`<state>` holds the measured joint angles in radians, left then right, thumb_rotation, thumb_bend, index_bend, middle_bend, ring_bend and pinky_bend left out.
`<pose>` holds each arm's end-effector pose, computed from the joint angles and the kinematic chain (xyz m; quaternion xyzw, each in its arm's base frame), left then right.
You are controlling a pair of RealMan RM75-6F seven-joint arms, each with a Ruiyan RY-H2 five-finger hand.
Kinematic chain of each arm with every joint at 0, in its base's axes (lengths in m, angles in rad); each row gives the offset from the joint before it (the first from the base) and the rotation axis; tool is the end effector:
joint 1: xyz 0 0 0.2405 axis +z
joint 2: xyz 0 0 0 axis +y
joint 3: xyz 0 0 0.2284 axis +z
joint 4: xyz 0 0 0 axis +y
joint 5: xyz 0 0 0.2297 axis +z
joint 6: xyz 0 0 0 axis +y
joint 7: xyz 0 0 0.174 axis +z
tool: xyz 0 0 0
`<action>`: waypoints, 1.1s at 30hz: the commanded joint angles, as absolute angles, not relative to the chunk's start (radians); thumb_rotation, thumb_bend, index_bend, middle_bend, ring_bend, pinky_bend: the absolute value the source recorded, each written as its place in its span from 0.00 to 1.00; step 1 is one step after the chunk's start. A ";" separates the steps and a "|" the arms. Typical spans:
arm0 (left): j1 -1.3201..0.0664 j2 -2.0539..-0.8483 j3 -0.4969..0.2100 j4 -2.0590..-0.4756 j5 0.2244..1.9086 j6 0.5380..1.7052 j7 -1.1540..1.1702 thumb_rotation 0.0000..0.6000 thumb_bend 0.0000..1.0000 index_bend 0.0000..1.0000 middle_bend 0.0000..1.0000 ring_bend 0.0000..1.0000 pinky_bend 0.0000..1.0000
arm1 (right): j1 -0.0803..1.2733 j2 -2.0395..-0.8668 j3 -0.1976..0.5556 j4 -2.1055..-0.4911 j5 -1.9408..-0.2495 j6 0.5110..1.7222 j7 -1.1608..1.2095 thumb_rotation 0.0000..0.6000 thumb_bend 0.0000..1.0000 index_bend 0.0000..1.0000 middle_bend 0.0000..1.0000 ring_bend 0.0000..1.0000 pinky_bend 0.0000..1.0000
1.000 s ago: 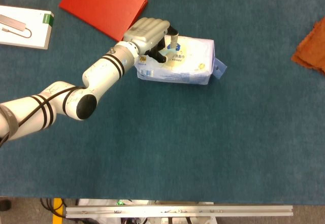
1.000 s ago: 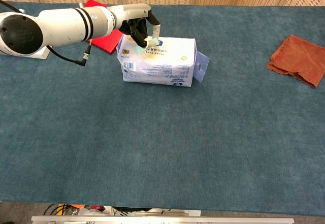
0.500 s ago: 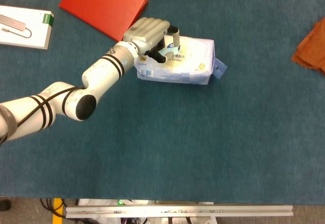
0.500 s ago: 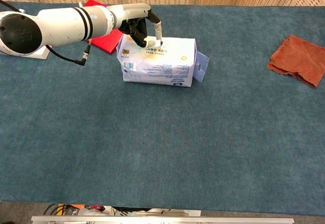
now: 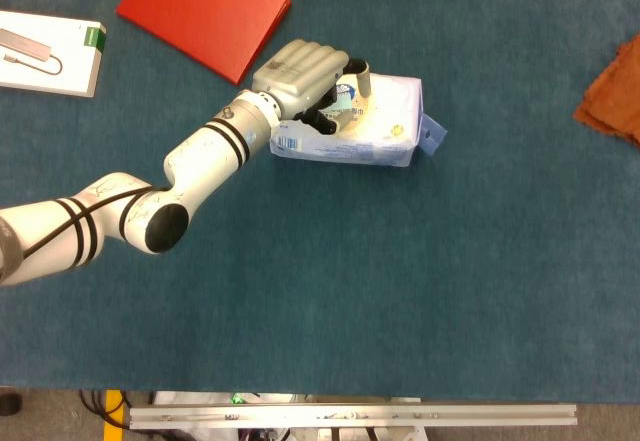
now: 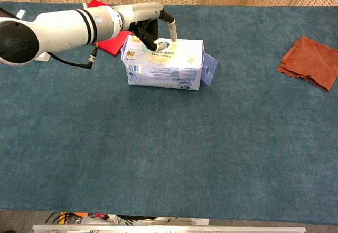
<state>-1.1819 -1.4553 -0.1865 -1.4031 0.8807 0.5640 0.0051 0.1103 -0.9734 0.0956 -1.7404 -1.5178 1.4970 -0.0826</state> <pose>-0.0194 0.4100 -0.0589 -0.7808 -0.4516 -0.3430 0.2624 -0.2646 -0.2260 0.1667 0.6134 -0.3269 0.3910 0.6033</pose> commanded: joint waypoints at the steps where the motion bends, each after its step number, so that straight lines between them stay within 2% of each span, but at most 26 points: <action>1: -1.158 -1.433 -0.176 -1.435 0.938 0.600 0.021 1.00 0.57 0.37 1.00 1.00 0.97 | 0.111 -0.974 0.096 -1.737 -1.519 1.497 -0.078 1.00 0.30 0.16 0.27 0.23 0.26; 5: -1.126 -1.410 -0.135 -1.461 1.029 0.651 0.069 1.00 0.65 0.38 1.00 1.00 0.97 | 0.113 -0.974 0.097 -1.731 -1.519 1.494 -0.071 1.00 0.30 0.16 0.27 0.23 0.26; 6: -1.119 -1.409 -0.125 -1.464 1.048 0.667 0.084 0.96 0.66 0.38 1.00 1.00 0.97 | 0.114 -0.975 0.096 -1.730 -1.519 1.492 -0.070 1.00 0.30 0.16 0.27 0.23 0.26; 7: -1.113 -1.409 -0.115 -1.466 1.065 0.682 0.099 0.88 0.67 0.38 1.00 1.00 0.97 | 0.115 -0.976 0.096 -1.729 -1.520 1.490 -0.068 1.00 0.30 0.16 0.27 0.23 0.26; 9: -1.101 -1.410 -0.100 -1.471 1.089 0.702 0.125 0.63 0.69 0.39 1.00 1.00 0.98 | 0.116 -0.979 0.095 -1.725 -1.520 1.487 -0.067 1.00 0.30 0.16 0.27 0.23 0.26; 11: -1.094 -1.409 -0.096 -1.476 1.098 0.710 0.136 0.54 0.70 0.39 1.00 1.00 0.98 | 0.118 -0.982 0.095 -1.725 -1.521 1.485 -0.066 1.00 0.30 0.16 0.27 0.24 0.26; 33: -1.050 -1.409 -0.100 -1.434 1.111 0.709 0.160 0.59 0.70 0.39 1.00 1.00 0.98 | 0.114 -0.980 0.095 -1.731 -1.524 1.494 -0.075 1.00 0.30 0.16 0.27 0.24 0.26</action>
